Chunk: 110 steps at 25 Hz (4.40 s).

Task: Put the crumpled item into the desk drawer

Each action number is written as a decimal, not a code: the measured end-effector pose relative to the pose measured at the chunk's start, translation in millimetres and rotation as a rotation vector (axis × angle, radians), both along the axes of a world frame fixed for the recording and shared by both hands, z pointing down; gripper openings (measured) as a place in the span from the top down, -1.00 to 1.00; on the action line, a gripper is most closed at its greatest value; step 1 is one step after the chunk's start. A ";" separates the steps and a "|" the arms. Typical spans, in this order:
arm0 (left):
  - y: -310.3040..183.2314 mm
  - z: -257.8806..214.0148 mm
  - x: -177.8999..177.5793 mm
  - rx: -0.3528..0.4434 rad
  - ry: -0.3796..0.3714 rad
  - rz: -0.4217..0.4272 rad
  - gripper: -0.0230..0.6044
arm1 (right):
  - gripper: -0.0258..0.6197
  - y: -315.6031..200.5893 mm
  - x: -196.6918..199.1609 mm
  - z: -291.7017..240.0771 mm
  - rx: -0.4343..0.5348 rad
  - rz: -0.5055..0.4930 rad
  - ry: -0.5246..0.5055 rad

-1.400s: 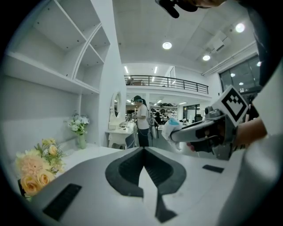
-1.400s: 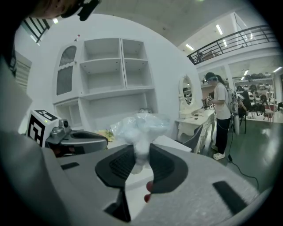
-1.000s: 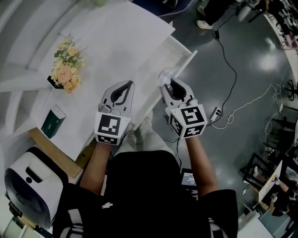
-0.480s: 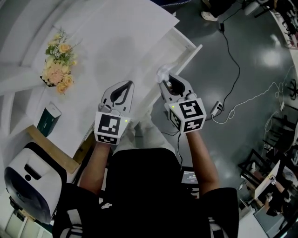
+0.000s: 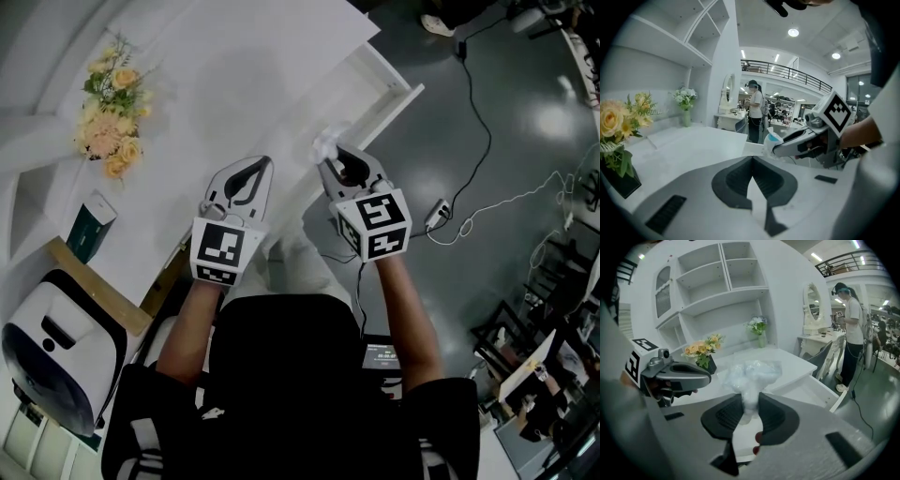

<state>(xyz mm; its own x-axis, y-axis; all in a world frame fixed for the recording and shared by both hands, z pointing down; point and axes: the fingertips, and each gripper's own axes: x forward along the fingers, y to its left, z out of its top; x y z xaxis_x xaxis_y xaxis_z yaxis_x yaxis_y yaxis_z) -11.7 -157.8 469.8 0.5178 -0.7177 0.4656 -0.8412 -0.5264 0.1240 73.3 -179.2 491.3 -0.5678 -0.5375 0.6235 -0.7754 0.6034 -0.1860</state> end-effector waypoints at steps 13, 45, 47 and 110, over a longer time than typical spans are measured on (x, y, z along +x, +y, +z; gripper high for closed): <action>1.9 27.1 -1.8 -0.052 -0.006 -0.010 0.91 | 0.65 6.9 0.2 54.2 -0.110 -0.121 0.108; 7.9 66.1 -11.5 -0.127 -0.026 -0.016 0.91 | 0.65 17.3 -19.2 136.7 -0.235 -0.565 0.443; 7.6 68.1 -11.1 -0.129 -0.029 -0.015 0.91 | 0.65 17.5 -19.5 141.0 -0.231 -0.598 0.465; 23.8 98.8 -18.8 -0.191 -0.035 -0.085 0.91 | 0.57 8.0 -19.5 233.5 -0.243 -0.892 0.782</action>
